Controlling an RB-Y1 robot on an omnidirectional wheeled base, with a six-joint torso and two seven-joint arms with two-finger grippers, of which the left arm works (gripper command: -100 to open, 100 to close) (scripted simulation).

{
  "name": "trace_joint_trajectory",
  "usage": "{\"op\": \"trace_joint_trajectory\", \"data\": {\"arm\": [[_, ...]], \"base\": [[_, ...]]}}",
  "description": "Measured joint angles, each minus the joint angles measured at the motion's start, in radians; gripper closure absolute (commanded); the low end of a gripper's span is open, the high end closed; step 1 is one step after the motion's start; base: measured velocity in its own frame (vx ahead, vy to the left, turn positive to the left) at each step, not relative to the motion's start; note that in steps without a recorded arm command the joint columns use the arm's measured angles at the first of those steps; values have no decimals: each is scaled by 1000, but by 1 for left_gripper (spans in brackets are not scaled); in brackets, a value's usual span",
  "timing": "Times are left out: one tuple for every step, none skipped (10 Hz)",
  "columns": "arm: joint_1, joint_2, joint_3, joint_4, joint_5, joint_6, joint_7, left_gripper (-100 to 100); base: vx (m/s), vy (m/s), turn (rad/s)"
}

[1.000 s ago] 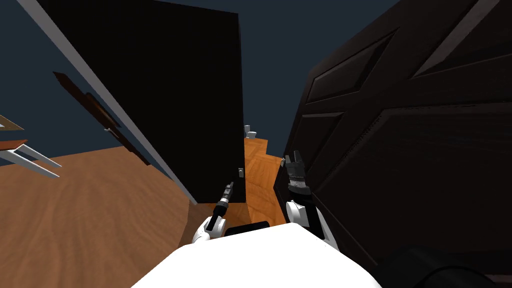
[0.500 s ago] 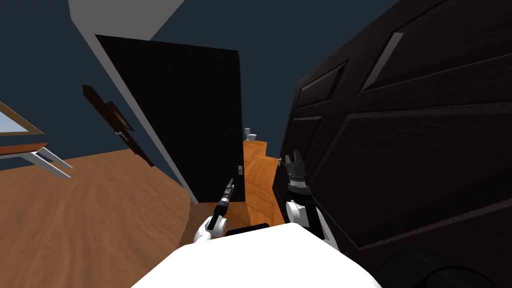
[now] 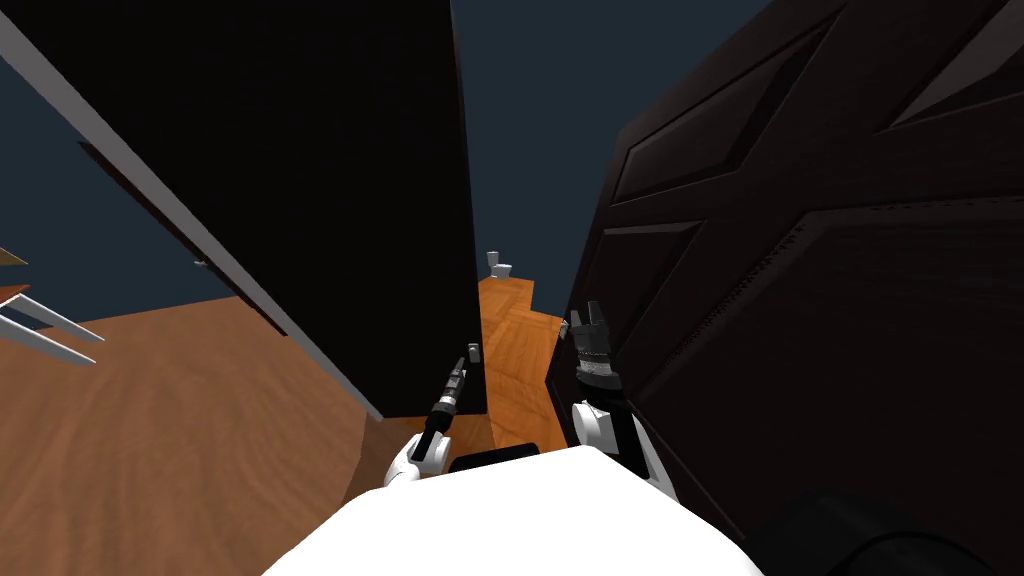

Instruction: Push the door open

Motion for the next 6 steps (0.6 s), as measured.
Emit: {"op": "trace_joint_trajectory", "data": {"arm": [[-1, -2, 3, 2, 1, -3, -2, -100], [-1, -5, 5, 3, 2, -5, -4, -100], [0, -10, 7, 3, 3, -7, -6, -100], [-2, -16, 10, 9, 4, -11, -7, -100], [-2, -17, 10, 10, 5, -13, -8, 100], [-2, -17, 10, 9, 4, -12, -8, 100]], "base": [[233, -65, -29], [216, -73, -24], [188, -60, -17], [69, -23, 19], [-13, 0, -15], [-24, 9, -15]]}}
